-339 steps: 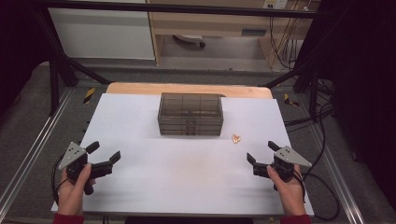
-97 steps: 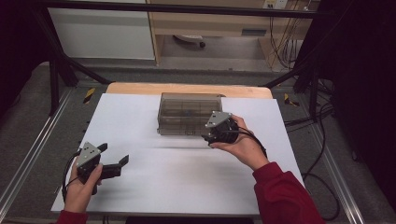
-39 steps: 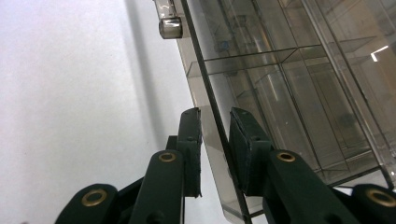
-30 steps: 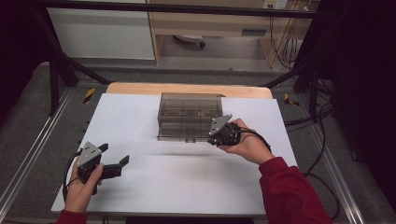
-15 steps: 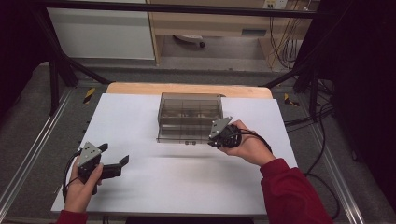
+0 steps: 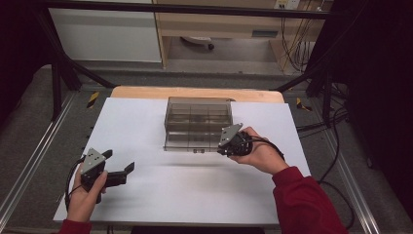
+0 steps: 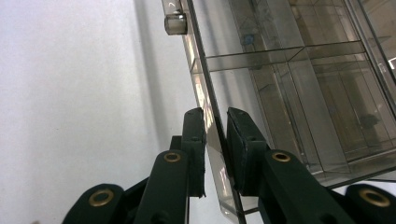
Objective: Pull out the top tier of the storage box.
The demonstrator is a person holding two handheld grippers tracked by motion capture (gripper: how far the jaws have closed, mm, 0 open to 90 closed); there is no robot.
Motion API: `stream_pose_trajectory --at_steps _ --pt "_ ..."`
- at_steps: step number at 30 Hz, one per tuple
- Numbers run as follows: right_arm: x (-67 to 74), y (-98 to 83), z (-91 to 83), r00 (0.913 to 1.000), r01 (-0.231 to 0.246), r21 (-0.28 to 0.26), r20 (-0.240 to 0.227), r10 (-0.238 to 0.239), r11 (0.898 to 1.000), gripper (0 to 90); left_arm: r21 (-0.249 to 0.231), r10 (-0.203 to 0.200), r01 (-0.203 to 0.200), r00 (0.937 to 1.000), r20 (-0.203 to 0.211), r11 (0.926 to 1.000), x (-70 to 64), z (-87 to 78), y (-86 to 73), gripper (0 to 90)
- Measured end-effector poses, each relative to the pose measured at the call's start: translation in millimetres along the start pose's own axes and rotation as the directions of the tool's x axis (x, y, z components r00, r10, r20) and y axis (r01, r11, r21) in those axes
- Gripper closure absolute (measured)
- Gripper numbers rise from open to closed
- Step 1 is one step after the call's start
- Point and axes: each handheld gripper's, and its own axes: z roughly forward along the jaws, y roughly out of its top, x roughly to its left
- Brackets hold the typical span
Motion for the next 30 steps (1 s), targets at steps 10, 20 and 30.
stream_pose_trajectory --at_steps 10,20,30 --pt "0.0 -2.4 -0.8 0.9999 -0.013 -0.008 -0.011 0.013 1.0 77.6 -0.001 0.0 0.0 1.0 -0.001 1.0 0.1 -0.1 0.1 5.1" --pt "2.1 -3.2 -0.6 0.9997 -0.021 -0.016 -0.013 0.021 1.0 77.8 0.0 -0.001 0.001 1.0 -0.003 1.0 0.1 -0.2 0.1 5.2" --pt "6.4 -4.2 -4.3 0.9957 -0.089 -0.096 0.016 0.091 0.991 41.7 -0.001 -0.001 0.001 1.0 -0.002 1.0 0.1 0.0 0.1 5.1"
